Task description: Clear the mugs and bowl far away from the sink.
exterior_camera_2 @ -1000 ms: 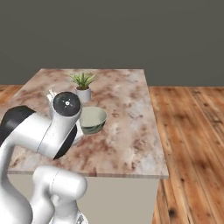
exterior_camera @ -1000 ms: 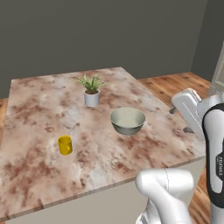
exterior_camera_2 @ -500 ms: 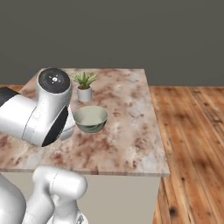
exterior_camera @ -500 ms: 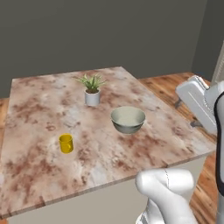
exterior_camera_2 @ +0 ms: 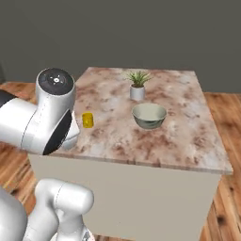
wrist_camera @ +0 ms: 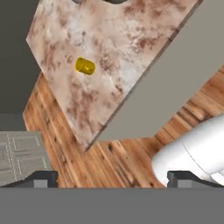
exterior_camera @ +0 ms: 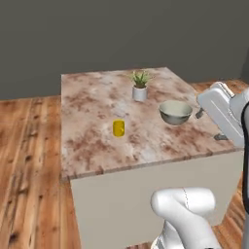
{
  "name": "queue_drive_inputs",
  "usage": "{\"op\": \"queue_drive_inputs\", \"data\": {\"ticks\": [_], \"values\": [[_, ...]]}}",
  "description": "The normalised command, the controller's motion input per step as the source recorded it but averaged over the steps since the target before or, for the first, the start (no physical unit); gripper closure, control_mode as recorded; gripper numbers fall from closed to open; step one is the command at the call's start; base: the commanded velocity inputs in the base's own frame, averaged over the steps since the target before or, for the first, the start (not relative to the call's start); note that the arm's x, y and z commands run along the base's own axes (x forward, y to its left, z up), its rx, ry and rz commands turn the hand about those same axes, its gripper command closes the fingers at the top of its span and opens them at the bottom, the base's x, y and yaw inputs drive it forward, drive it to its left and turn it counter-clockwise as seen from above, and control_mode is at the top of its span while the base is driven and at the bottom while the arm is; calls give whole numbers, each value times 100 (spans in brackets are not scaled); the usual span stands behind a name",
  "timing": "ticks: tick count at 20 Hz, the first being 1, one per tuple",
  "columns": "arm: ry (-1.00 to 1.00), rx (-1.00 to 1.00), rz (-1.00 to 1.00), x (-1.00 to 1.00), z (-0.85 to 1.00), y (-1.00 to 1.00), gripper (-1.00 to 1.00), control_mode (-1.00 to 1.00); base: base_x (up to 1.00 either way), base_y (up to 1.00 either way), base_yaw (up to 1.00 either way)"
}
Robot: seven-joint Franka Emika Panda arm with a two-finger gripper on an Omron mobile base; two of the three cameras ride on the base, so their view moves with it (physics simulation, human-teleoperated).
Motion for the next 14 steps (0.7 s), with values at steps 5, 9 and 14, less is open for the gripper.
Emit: {"op": "queue_drive_inputs", "data": {"ticks": [5,9,14], "values": [[0,0,0,0,0,0,-100,100,-7,56,94],[0,0,0,0,0,0,-100,100,0,10,100],[0,0,0,0,0,0,-100,100,0,0,100]]}}
